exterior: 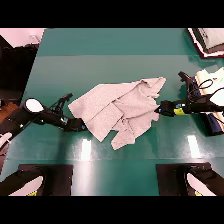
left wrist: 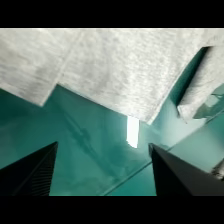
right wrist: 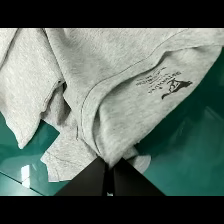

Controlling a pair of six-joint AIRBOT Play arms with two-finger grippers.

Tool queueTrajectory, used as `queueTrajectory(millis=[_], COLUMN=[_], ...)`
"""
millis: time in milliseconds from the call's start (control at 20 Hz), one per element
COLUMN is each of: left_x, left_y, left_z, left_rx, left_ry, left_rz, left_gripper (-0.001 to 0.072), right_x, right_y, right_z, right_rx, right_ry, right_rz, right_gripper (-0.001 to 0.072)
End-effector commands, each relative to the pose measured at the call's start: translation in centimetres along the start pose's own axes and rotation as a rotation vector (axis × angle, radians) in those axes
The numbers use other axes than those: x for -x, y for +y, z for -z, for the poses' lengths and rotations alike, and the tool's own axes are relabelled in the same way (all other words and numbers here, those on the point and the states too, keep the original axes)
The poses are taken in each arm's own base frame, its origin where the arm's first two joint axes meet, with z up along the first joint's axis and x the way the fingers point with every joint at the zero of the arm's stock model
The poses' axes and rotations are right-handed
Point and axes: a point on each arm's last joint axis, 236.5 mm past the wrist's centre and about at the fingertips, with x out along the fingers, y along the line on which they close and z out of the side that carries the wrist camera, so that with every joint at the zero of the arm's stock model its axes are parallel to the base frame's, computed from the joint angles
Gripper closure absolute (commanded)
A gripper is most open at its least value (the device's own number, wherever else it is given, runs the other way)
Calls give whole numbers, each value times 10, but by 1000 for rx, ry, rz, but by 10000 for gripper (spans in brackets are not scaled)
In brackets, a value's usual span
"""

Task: Fold the shirts.

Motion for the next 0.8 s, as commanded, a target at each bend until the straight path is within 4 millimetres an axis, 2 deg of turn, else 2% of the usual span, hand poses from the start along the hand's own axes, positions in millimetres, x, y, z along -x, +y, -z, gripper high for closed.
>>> queueTrajectory(millis=[0, 100, 200, 350, 550, 750], left_x=[-19, -31, -46, -63, -71, -75], left_y=[-9, -12, -25, -39, -48, -42], left_z=[19, 23, 25, 21, 12, 3], left_rx=[117, 90, 62, 63, 75, 126], left_ry=[13, 9, -3, -60, -131, -164], left_rz=[105, 88, 64, 34, 23, 13], left_gripper=[45, 45, 45, 45, 45, 46], right_x=[-2, -2, -2, -2, -2, -2], right_y=[6, 7, 6, 6, 6, 6], right_z=[-4, -6, -5, -5, -5, -5], right_rx=[21, 22, 21, 21, 21, 21], right_ry=[-22, -30, -29, -29, -29, -29], right_rz=[-6, -7, -7, -7, -7, -7], right_gripper=[697, 697, 697, 697, 697, 697])
